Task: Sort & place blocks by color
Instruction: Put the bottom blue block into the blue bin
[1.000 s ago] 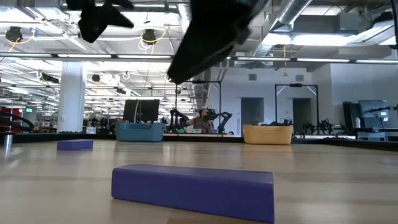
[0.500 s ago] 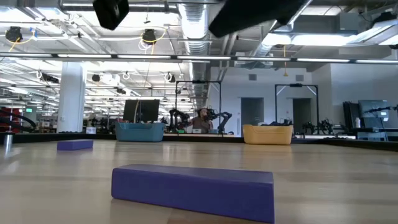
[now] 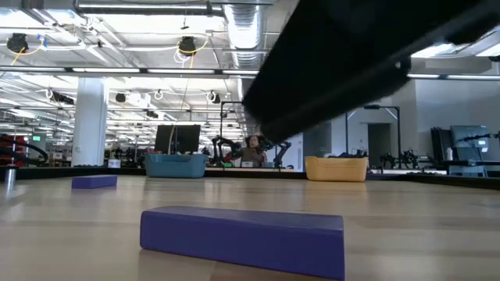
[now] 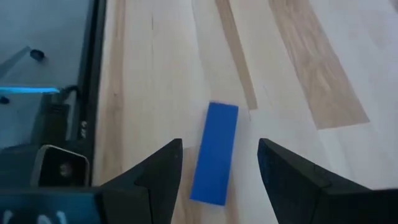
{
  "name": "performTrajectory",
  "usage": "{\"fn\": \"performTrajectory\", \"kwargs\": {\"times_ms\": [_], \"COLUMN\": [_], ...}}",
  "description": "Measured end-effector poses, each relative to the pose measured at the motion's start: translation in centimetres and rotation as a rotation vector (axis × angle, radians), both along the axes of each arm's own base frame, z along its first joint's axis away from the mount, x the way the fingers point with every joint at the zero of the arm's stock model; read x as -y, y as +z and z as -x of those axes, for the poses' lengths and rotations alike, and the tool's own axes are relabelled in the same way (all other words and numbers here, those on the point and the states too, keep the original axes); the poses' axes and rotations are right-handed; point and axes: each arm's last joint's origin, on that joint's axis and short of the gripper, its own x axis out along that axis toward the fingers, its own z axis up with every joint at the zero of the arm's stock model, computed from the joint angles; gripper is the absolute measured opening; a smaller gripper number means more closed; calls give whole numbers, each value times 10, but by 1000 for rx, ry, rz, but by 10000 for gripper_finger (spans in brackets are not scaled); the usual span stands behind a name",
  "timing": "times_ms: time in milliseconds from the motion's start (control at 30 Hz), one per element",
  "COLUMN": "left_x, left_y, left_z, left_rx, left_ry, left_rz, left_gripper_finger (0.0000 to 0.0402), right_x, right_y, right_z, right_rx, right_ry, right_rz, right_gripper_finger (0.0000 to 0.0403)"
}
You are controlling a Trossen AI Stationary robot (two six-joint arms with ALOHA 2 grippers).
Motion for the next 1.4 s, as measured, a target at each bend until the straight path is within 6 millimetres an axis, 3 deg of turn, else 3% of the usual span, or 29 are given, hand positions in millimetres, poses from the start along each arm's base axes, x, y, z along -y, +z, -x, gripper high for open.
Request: {"fn": "performTrajectory", "kwargs": {"times_ms": [333, 567, 700, 900, 967, 1133, 1267, 1400], "left_x": [13, 10, 5, 0, -2, -25, -55, -89], "left_y": [-11, -19, -27, -35, -35, -34, -34, -32], "left_z": [1, 5, 9, 15, 15, 3, -8, -22], "left_rx": [-155, -248, -331, -419, -412, -444, -518, -558], "left_ry": [-10, 22, 33, 45, 63, 141, 71, -28], "left_rz": [-17, -19, -86, -170, -199, -189, -253, -313], "left_gripper_finger": [176, 176, 176, 176, 176, 176, 176, 176], "right_x": [4, 8, 10, 20, 24, 41, 63, 95], "right_y": [-30, -34, -36, -35, -31, -19, -2, 13], "right_z": [-10, -12, -10, -13, -15, -20, -28, -39], "right_rx": [-52, -95, -124, -183, -184, -178, -159, -164], "right_ry": [-31, -38, -48, -68, -56, -53, -53, -38], "right_rz": [-45, -74, -78, -88, -82, -12, 62, 131], "right_gripper_finger": [230, 223, 191, 103, 95, 100, 129, 125]}}
